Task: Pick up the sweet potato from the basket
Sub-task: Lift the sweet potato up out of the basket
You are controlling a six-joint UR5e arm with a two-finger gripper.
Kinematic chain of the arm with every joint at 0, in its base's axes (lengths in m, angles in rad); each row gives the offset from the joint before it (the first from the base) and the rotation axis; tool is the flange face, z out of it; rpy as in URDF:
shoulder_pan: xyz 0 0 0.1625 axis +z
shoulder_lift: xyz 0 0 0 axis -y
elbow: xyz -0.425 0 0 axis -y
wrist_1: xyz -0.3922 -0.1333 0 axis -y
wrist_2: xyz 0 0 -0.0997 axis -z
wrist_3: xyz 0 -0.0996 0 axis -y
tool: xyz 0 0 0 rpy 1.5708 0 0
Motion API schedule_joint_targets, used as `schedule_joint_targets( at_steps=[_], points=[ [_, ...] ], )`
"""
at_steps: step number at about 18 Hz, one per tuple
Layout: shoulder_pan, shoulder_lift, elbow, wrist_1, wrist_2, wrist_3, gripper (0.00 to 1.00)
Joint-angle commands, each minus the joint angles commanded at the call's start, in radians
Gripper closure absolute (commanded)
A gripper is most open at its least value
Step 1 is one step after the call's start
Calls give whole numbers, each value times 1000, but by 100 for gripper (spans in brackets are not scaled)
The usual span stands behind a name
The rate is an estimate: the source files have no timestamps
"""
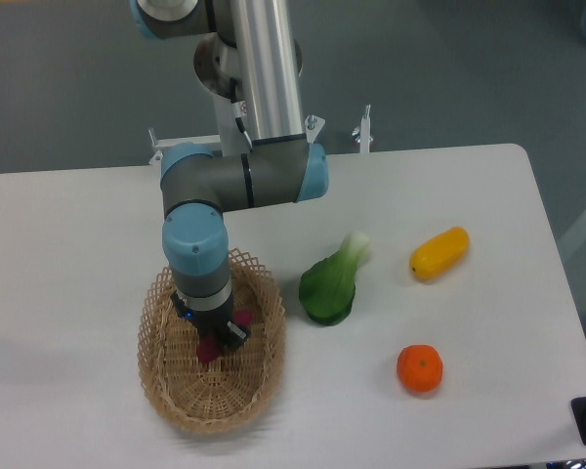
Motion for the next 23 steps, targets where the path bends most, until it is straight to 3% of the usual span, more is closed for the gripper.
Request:
schedule_joint_targets(
  at_steps=[2, 7, 12, 19, 23],
  points=[
    [0, 3, 0, 0, 0, 5, 69],
    [2, 23, 18, 0, -2, 9, 70],
    [18, 58, 100, -18, -3, 8, 70],
    [139, 150, 138, -61, -40, 24, 70],
    [242, 195, 169, -159, -83, 96, 70]
  ],
)
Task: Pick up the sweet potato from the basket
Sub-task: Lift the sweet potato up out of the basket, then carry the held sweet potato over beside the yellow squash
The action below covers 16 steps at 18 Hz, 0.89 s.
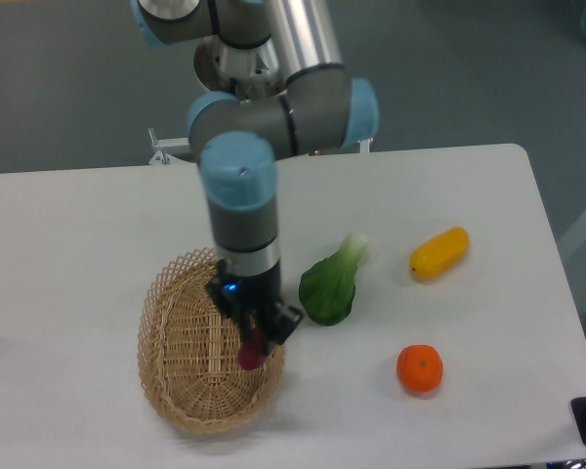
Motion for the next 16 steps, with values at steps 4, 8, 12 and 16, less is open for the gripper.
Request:
schedule_joint_targets(
  at_steps=[4, 8, 12, 16],
  points=[
    [113, 46, 6, -98, 5, 120, 70],
    [201, 61, 25, -140, 3, 235, 70],
    [270, 61, 34, -184, 9, 333, 70],
    [321, 63, 38, -184, 9, 400, 70]
  ],
)
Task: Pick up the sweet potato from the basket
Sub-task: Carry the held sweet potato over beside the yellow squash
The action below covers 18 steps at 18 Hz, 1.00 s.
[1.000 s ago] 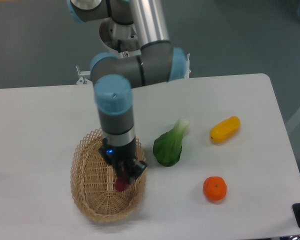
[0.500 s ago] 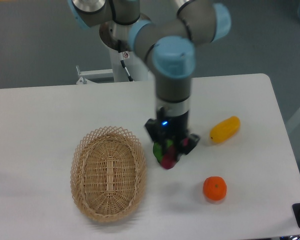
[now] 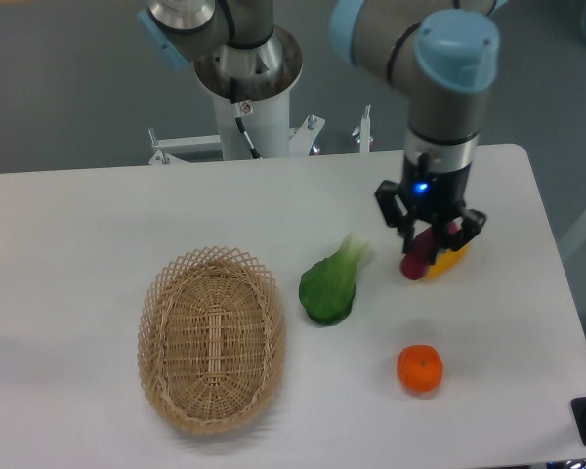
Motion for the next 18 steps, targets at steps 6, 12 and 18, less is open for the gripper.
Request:
schedule_joint_targets(
  at_steps=[6, 12, 18],
  points=[
    [29, -2, 0, 2, 0, 42, 70],
    [31, -6, 2, 6, -5, 42, 70],
    [34, -6, 5, 6, -5, 42, 70]
  ],
)
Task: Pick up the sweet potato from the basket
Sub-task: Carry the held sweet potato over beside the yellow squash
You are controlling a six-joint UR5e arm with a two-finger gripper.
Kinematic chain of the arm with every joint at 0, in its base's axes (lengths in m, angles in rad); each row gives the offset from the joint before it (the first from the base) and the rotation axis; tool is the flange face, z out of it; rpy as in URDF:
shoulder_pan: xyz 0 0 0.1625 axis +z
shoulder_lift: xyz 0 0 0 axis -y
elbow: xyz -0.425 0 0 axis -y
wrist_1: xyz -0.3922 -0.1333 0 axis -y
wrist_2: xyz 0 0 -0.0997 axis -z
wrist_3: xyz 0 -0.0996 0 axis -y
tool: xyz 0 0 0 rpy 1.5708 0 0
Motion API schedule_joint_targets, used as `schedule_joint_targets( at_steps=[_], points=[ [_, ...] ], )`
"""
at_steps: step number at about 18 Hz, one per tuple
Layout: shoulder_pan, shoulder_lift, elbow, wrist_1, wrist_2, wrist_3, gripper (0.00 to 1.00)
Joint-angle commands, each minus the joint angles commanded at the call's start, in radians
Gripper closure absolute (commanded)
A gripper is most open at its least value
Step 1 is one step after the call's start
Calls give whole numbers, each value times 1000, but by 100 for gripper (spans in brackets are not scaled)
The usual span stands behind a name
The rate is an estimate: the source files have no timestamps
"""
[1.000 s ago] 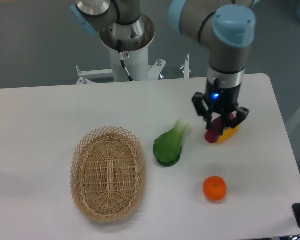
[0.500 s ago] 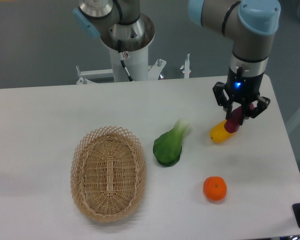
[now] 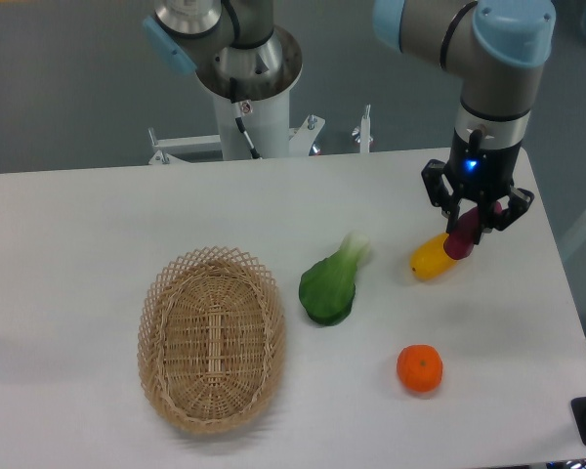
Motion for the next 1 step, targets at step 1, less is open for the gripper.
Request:
schedule_joint_targets(
  at_steps=[1],
  points=[
    [0, 0, 0, 2, -2, 0, 70]
  ],
)
